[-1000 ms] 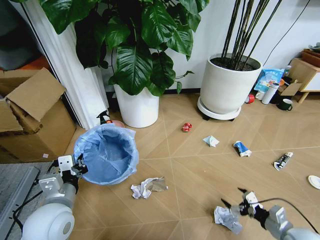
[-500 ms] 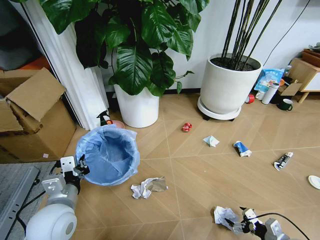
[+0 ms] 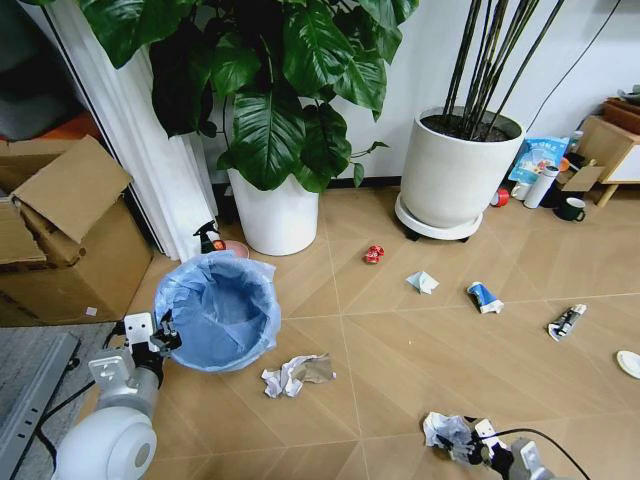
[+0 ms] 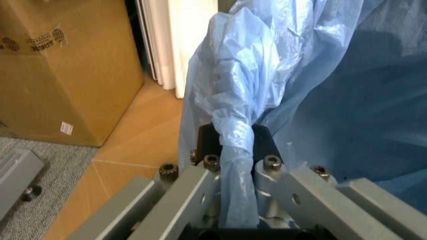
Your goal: Pick up the trash bin and place the garbage on the floor into it.
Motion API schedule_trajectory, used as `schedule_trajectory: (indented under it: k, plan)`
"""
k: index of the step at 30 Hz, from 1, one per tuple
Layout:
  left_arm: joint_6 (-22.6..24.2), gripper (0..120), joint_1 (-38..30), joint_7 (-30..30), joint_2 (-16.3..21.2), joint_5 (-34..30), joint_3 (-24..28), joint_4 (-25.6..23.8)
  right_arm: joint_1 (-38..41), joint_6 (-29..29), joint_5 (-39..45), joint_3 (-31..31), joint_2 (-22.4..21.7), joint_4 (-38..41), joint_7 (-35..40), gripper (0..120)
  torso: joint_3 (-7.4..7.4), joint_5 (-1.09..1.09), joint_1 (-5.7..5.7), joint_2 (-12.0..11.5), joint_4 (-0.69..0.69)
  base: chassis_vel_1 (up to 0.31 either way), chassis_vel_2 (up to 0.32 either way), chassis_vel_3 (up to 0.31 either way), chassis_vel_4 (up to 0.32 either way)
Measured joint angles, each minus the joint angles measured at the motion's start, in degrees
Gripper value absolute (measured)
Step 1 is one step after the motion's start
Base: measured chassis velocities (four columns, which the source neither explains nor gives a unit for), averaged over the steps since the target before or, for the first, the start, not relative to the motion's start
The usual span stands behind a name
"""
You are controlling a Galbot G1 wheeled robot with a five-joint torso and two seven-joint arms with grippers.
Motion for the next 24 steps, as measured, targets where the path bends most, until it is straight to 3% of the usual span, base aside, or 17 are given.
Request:
schedule_trajectory:
  k: [17, 20, 24]
  plan:
    - [0.2, 0, 0.2, 0.0, 0.5, -0.1, 0.0, -1.0, 0.4, 1.8, -1.2, 1.2, 4.4, -1.6, 2.0, 25, 0.00, 0.00, 0.00, 0.0, 0.00, 0.000, 0.000, 0.000, 0.000]
    - [0.3, 0, 0.2, 0.2, 0.9, -0.2, 0.0, -1.2, -0.2, 1.7, -0.7, 1.4, 4.6, -0.3, 2.9, 8, 0.00, 0.02, 0.00, 0.0, -0.01, 0.000, 0.000, 0.000, 0.000]
    - [0.4, 0, 0.2, 0.4, 1.2, -0.3, -0.1, -1.2, -0.8, 1.1, 1.0, 1.8, 4.1, 2.4, 3.8, 0, 0.00, 0.00, 0.00, 0.0, -0.01, 0.000, 0.000, 0.000, 0.000]
